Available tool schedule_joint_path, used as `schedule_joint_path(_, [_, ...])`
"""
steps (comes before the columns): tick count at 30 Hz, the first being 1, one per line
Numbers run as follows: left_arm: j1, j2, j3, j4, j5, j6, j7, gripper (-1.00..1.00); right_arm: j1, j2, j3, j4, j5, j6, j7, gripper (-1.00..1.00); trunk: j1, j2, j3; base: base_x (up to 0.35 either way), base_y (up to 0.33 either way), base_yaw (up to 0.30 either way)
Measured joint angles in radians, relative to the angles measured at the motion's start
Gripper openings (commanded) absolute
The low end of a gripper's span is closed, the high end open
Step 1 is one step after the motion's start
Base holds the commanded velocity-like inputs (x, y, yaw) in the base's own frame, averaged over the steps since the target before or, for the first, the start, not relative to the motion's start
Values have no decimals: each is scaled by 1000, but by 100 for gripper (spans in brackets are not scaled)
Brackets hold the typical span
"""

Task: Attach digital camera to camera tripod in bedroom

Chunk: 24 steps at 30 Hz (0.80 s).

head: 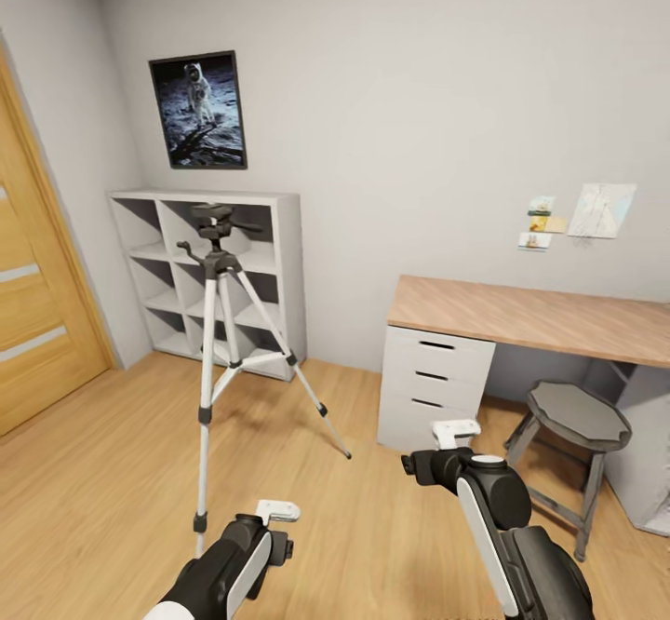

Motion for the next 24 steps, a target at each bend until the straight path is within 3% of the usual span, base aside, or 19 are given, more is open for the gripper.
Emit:
schedule_joint_path(6, [0, 4, 25, -1, -1, -1, 0, 100, 1, 5, 2, 0, -1, 0, 0, 100, 11, -21, -9, 0, 0, -53])
schedule_joint_path(12, [-7, 8, 77, -1, -1, -2, 0, 100, -10, 10, 2, 4, -10, 0, 5, 100, 34, -63, -28, 0, 0, -13])
schedule_joint_path(18, [-53, 13, 127, 6, -3, -4, 1, 100, -69, 3, -4, 4, -60, 0, 11, 100, 57, -105, -47, 0, 0, -4])
schedule_joint_path(20, [-66, 15, 136, 9, -8, -9, -1, 100, -91, -1, -16, 2, -94, -5, 27, 100, 65, -119, -53, 0, 0, 0])
schedule_joint_path(24, [-83, 26, 139, 11, -10, -36, -8, 100, -99, -3, -21, 1, -110, -8, 52, 100, 80, -147, -66, 0, 0, 0])
